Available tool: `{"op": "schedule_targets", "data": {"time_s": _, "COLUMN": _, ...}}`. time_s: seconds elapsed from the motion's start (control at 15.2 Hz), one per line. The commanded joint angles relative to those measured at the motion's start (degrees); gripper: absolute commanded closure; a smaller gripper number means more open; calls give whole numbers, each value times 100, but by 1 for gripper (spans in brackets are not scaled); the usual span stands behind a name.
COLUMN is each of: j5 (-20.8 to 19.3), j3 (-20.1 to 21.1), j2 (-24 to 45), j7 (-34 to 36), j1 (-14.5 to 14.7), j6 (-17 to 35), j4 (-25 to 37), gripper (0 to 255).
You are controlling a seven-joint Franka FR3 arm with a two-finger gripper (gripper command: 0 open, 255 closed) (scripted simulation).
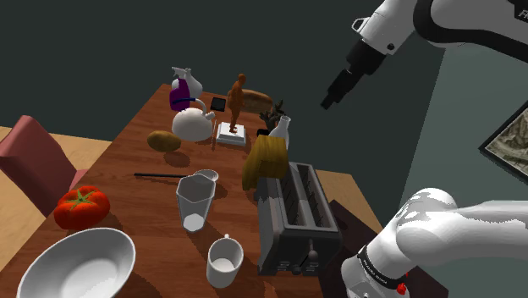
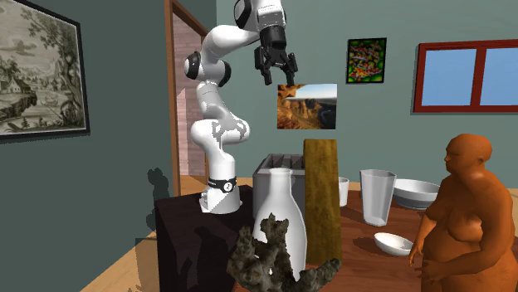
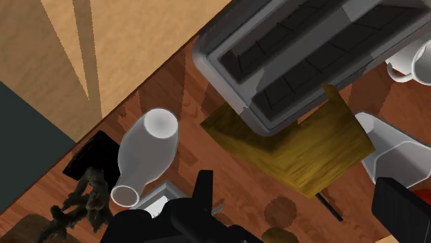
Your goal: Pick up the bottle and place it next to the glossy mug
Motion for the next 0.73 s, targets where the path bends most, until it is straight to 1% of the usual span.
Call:
{"op": "schedule_targets", "data": {"time_s": 0.0, "j5": 0, "j3": 0, "j2": 0, "j7": 0, "j1": 0, "j6": 0, "j4": 0, "gripper": 0}}
{"op": "schedule_targets", "data": {"time_s": 0.33, "j5": -141, "j3": -191, "j2": 731, "j7": -208, "j1": -151, "j6": 671, "j4": -68, "gripper": 0}}
{"op": "schedule_targets", "data": {"time_s": 0.66, "j5": -252, "j3": -378, "j2": 1567, "j7": -397, "j1": -293, "j6": 1289, "j4": 30, "gripper": 0}}
